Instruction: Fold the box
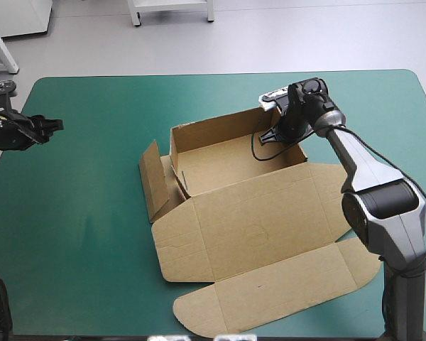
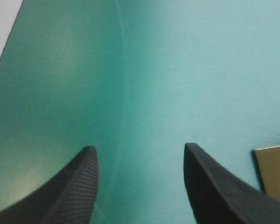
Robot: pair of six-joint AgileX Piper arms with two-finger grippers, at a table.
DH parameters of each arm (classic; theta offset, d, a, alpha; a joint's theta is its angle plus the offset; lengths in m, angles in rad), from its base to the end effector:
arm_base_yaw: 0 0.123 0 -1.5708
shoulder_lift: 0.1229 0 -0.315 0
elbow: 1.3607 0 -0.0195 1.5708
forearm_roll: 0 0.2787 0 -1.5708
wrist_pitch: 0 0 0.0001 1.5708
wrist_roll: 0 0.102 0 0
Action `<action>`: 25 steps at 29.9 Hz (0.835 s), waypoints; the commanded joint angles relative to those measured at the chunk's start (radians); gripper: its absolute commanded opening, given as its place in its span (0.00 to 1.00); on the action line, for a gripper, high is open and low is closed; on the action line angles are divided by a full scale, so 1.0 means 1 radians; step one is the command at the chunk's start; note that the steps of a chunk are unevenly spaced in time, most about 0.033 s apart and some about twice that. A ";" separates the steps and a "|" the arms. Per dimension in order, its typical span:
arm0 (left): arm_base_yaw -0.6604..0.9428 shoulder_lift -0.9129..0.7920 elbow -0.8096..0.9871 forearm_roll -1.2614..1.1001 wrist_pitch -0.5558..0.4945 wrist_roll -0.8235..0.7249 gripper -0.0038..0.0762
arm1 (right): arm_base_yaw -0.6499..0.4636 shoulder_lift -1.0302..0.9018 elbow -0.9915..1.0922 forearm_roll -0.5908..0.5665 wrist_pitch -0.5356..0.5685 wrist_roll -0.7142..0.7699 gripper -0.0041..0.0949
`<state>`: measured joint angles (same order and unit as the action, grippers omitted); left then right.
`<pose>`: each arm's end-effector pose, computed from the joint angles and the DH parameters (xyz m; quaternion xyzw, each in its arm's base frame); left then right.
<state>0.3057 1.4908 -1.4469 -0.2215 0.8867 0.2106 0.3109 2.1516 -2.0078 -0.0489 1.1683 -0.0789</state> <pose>0.3474 0.0914 0.3949 -0.0789 0.9262 -0.0112 0.3686 0.4943 0.1540 0.2710 -0.1962 0.9651 -0.0037 0.1736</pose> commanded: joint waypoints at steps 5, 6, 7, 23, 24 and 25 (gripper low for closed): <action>0.001 -0.015 -0.017 -0.141 -0.045 0.071 0.55 | -0.055 -0.149 -0.027 0.121 -0.092 -0.018 0.02; 0.001 -0.011 -0.010 -0.156 -0.050 0.084 0.55 | -0.074 -0.168 -0.027 0.162 -0.107 -0.028 0.02; 0.001 -0.006 0.003 -0.173 -0.061 0.093 0.55 | -0.095 -0.186 -0.027 0.200 -0.119 -0.038 0.02; -0.001 0.097 0.284 -1.117 -0.041 0.730 0.55 | -0.315 -0.315 -0.027 0.634 -0.147 -0.231 0.02; -0.003 0.107 0.287 -1.189 -0.006 0.760 0.55 | -0.316 -0.315 -0.027 0.637 -0.147 -0.235 0.02; -0.010 0.119 0.287 -1.255 0.044 0.802 0.55 | -0.312 -0.313 -0.027 0.642 -0.149 -0.238 0.02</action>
<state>0.3057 1.6276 -1.1395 -1.2199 0.8319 0.8934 -0.0047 1.8989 -2.0049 0.5217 1.0536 -0.3106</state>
